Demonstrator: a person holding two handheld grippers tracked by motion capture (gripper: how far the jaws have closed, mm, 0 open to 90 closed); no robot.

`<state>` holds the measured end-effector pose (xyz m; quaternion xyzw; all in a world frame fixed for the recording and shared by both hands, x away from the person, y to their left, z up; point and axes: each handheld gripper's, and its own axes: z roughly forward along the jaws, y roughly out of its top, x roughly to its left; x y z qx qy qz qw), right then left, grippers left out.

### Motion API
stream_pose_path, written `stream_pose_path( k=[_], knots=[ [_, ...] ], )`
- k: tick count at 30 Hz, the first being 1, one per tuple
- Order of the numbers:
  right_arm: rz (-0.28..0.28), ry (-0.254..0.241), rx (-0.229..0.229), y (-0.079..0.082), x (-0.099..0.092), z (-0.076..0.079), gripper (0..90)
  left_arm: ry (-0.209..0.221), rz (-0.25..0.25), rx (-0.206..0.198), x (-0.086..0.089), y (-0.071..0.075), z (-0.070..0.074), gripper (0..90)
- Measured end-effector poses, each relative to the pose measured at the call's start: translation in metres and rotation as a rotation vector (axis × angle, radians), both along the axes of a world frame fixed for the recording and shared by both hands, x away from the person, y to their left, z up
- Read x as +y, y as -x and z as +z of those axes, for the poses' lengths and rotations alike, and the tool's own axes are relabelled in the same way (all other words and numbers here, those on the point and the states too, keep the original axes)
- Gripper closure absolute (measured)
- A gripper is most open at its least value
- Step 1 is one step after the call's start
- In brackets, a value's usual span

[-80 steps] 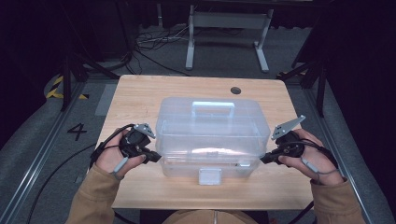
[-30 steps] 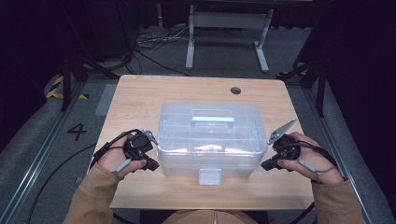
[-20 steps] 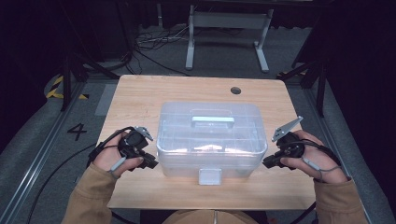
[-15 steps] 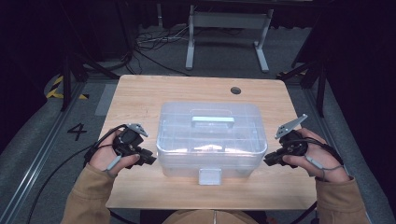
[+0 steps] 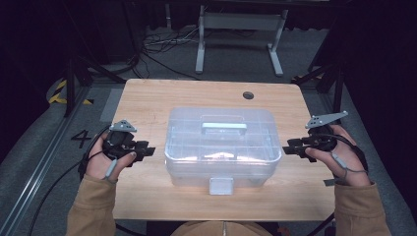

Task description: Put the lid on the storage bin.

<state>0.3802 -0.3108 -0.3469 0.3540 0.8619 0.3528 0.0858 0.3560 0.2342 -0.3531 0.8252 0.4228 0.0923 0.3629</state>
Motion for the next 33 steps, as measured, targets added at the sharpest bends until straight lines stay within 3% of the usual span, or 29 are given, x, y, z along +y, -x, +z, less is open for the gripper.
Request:
stream_pose_path(
  k=[6, 9, 18, 21, 24, 31, 33],
  knots=[
    [-0.060, 0.004, -0.083, -0.011, -0.013, -0.008, 50.3, 0.040, 0.109, -0.038, 0.012, -0.011, -0.009, 56.2],
    [-0.099, 0.008, -0.117, -0.018, -0.022, -0.014, 48.2, 0.056, 0.136, -0.039, 0.015, -0.015, -0.012, 54.8],
    [-0.166, 0.009, -0.164, -0.036, -0.039, -0.036, 44.3, 0.084, 0.236, -0.048, 0.027, -0.030, -0.031, 51.0],
    [-0.176, 0.012, -0.167, -0.039, -0.042, -0.042, 43.8, 0.090, 0.246, -0.050, 0.028, -0.033, -0.035, 51.0],
    [-0.197, 0.017, -0.163, -0.045, -0.048, -0.053, 43.3, 0.065, 0.252, -0.077, 0.027, -0.036, -0.040, 49.9],
    [-0.215, 0.021, -0.154, -0.053, -0.053, -0.069, 43.2, 0.063, 0.260, -0.069, 0.028, -0.043, -0.054, 48.8],
    [-0.219, 0.024, -0.151, -0.055, -0.054, -0.074, 43.1, 0.051, 0.250, -0.103, 0.028, -0.045, -0.060, 48.1]
  ],
)
